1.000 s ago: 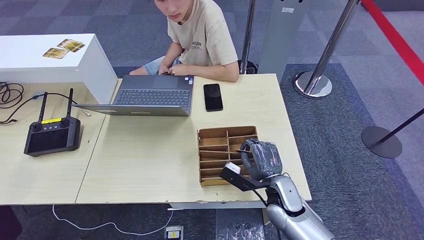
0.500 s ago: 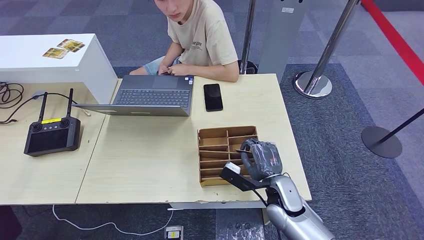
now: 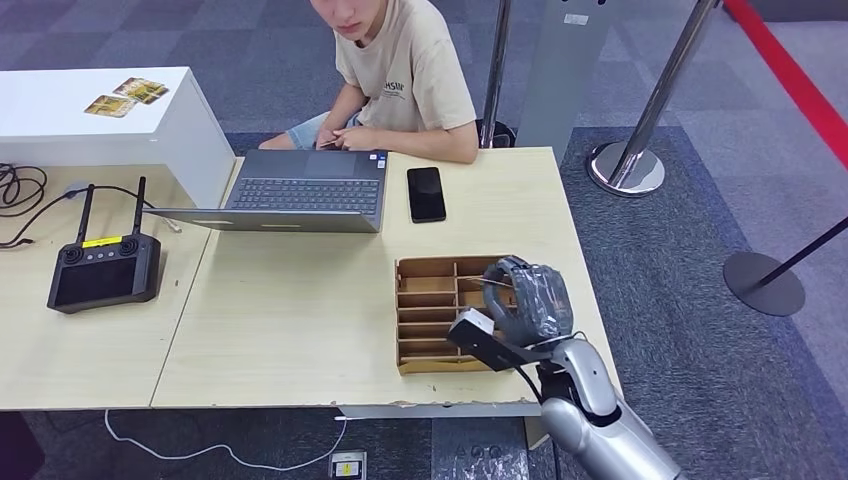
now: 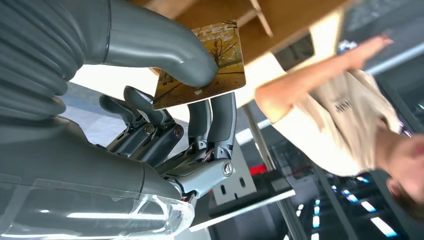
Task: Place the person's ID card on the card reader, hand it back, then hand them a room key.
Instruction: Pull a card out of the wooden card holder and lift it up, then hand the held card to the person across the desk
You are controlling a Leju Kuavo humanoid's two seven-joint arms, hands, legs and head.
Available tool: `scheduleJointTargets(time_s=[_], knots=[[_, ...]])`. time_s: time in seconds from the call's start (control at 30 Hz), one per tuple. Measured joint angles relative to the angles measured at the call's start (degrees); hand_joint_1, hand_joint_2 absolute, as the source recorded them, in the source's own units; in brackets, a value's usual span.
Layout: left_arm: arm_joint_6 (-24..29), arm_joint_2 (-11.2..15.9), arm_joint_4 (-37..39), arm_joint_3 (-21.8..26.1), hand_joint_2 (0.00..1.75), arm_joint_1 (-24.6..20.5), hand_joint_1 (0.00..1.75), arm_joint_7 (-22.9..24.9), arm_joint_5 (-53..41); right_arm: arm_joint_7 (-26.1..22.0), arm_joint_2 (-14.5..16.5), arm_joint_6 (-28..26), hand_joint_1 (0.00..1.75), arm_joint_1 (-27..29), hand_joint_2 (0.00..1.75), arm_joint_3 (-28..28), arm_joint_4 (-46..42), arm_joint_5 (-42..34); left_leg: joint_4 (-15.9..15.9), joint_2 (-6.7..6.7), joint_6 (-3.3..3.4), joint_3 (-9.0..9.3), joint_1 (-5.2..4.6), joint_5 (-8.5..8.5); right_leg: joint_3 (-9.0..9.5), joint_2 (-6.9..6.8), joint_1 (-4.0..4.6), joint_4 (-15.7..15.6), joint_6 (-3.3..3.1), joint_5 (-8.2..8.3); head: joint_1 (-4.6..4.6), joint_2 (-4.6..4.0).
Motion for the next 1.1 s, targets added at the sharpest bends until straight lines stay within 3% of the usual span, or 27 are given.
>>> scheduleJointTargets(time_s=[0.33,0.6,0.8,1.1], knots=[[-0.2,-0.1,0.0,-0.2,0.00,0.0,0.00,0.0,-0.5,-6.1,-0.6,3.2,1.75,-4.6,1.75,-0.6,-9.1,-18.4,0.0,0.00,0.00,0.00,0.00,0.01,0.00,0.00,0.00,0.0,0.00,0.00,-0.01,0.00],[-0.6,-0.3,0.0,-1.0,0.00,0.0,0.00,0.0,-1.2,-6.2,-0.6,6.8,1.75,-9.3,1.75,-0.5,-12.8,-17.4,0.0,0.01,0.00,-0.03,0.00,0.01,0.00,0.00,0.00,0.0,0.00,0.00,0.00,0.00],[-1.0,-0.4,0.0,-1.5,0.00,-0.1,0.00,-0.1,-2.1,-2.4,-0.6,13.2,1.75,-15.0,1.75,1.5,-12.2,-9.1,0.0,0.00,0.00,-0.04,0.00,0.01,0.00,0.00,0.01,0.0,0.00,0.00,-0.01,0.00],[1.5,-0.8,0.0,-2.5,0.00,-1.3,0.00,-3.1,-4.1,5.1,-0.9,25.1,1.75,-27.1,1.75,7.4,-5.7,15.5,0.0,-0.02,-0.02,-0.06,0.00,0.02,-0.02,-0.01,0.01,0.0,-0.01,0.01,0.00,0.00]])
